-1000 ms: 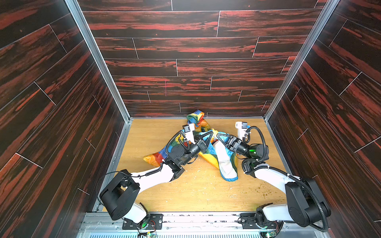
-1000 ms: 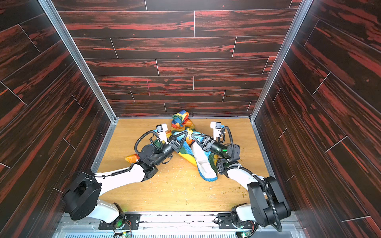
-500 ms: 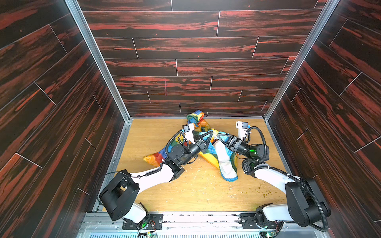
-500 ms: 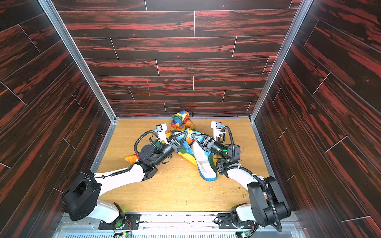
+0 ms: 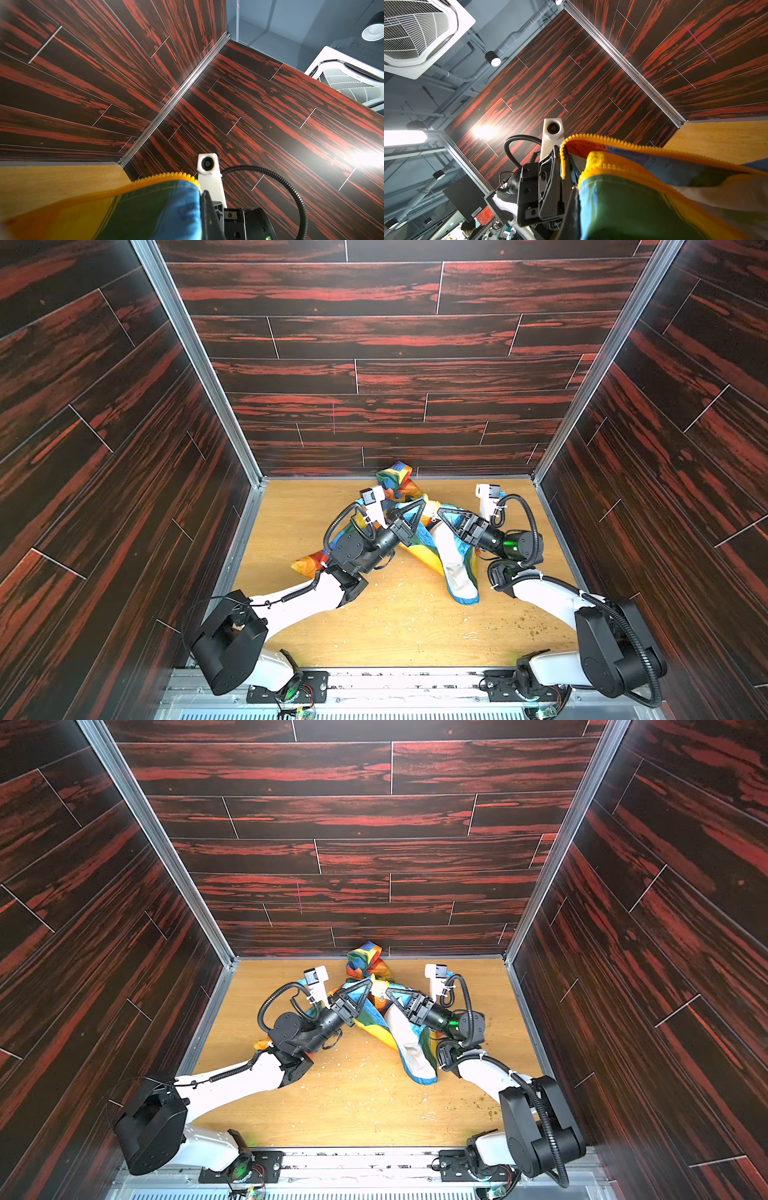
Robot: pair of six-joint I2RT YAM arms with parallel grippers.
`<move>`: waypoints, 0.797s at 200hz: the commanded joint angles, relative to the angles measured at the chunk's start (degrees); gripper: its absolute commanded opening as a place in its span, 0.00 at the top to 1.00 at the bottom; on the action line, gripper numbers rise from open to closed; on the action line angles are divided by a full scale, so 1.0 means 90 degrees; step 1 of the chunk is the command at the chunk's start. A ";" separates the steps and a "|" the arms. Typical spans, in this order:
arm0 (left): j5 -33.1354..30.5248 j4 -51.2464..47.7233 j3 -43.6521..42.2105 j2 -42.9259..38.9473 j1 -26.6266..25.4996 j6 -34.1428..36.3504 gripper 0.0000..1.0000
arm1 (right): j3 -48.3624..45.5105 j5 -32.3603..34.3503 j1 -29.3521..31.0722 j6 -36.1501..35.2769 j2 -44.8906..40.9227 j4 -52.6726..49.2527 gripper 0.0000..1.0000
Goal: Zip up the jacket
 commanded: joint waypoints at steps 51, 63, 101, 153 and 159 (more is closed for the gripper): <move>0.0149 0.0370 0.0355 0.0222 -0.0030 -0.0155 1.00 | 0.0191 0.0012 0.0052 0.0044 0.0009 0.0403 1.00; 0.0162 0.0385 0.0395 0.0283 -0.0030 -0.0187 1.00 | 0.0201 0.0014 0.0055 0.0041 0.0007 0.0393 1.00; 0.0161 0.0495 0.0408 0.0355 -0.0028 -0.0236 1.00 | 0.0201 -0.0004 0.0053 0.0000 -0.0017 0.0325 1.00; 0.0176 0.0496 0.0393 0.0387 -0.0030 -0.0274 1.00 | 0.0211 0.0007 0.0052 -0.0025 -0.0060 0.0315 1.00; 0.0189 0.0490 0.0389 0.0388 -0.0030 -0.0280 1.00 | 0.0211 0.0005 0.0048 -0.0025 -0.0068 0.0322 1.00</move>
